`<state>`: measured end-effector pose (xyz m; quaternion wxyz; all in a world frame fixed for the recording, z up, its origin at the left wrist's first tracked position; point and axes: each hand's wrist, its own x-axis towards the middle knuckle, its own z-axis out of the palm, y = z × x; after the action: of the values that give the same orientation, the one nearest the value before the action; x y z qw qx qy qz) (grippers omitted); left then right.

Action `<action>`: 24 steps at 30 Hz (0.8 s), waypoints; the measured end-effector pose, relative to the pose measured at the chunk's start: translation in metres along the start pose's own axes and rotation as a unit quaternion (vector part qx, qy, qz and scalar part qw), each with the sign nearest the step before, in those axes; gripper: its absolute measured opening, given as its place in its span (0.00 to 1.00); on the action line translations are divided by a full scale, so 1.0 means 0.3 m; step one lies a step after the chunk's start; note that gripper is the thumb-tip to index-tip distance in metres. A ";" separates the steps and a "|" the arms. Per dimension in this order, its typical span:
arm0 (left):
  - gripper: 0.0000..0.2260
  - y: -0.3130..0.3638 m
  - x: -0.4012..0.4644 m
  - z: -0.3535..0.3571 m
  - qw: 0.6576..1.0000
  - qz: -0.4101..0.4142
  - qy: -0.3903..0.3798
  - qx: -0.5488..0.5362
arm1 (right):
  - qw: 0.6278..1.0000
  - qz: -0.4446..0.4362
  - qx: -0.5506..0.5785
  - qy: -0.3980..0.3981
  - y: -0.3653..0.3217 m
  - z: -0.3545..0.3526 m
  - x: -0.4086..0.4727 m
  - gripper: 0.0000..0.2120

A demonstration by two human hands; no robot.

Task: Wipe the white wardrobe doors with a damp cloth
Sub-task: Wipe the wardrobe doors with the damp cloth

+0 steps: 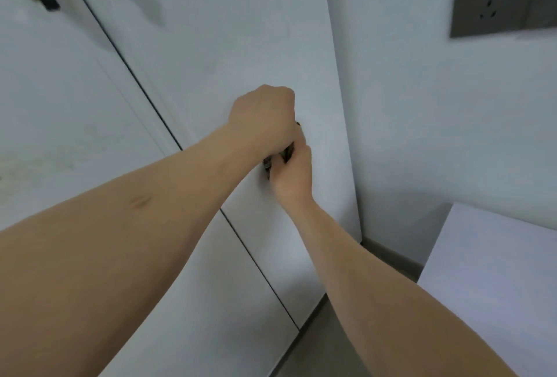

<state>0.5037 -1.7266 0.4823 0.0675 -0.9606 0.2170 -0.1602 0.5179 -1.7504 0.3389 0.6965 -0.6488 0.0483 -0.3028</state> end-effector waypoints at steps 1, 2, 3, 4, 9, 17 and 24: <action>0.15 -0.003 0.023 -0.046 1.000 0.003 0.010 0.004 | 0.999 0.003 0.035 0.002 -0.052 -0.021 0.026 0.21; 0.15 -0.021 0.058 -0.110 1.000 -0.001 0.027 -0.004 | 0.998 0.010 0.069 0.010 -0.132 -0.037 0.063 0.24; 0.16 -0.043 0.095 -0.185 0.999 -0.014 0.035 -0.021 | 0.995 0.019 0.093 0.018 -0.218 -0.049 0.105 0.24; 0.15 -0.052 0.103 -0.212 0.997 -0.033 0.036 -0.052 | 0.993 0.029 0.114 0.024 -0.263 -0.068 0.113 0.24; 0.13 -0.094 0.186 -0.508 0.960 -0.117 -0.002 -0.255 | 0.988 0.044 0.148 0.013 -0.632 -0.111 0.208 0.29; 0.11 -0.153 0.205 -1.109 0.824 -0.156 -0.056 -0.541 | 0.993 0.018 0.120 -0.004 -1.286 -0.115 0.244 0.31; 0.05 -0.299 0.126 -1.630 0.820 -0.105 0.042 -0.562 | 0.992 -0.059 0.106 -0.044 -1.847 -0.019 0.223 0.31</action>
<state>0.4066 -1.6920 0.9703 -0.5100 -0.8414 0.1695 -0.0565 0.3705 -1.7737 0.8767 0.7437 -0.5856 -0.0528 -0.3181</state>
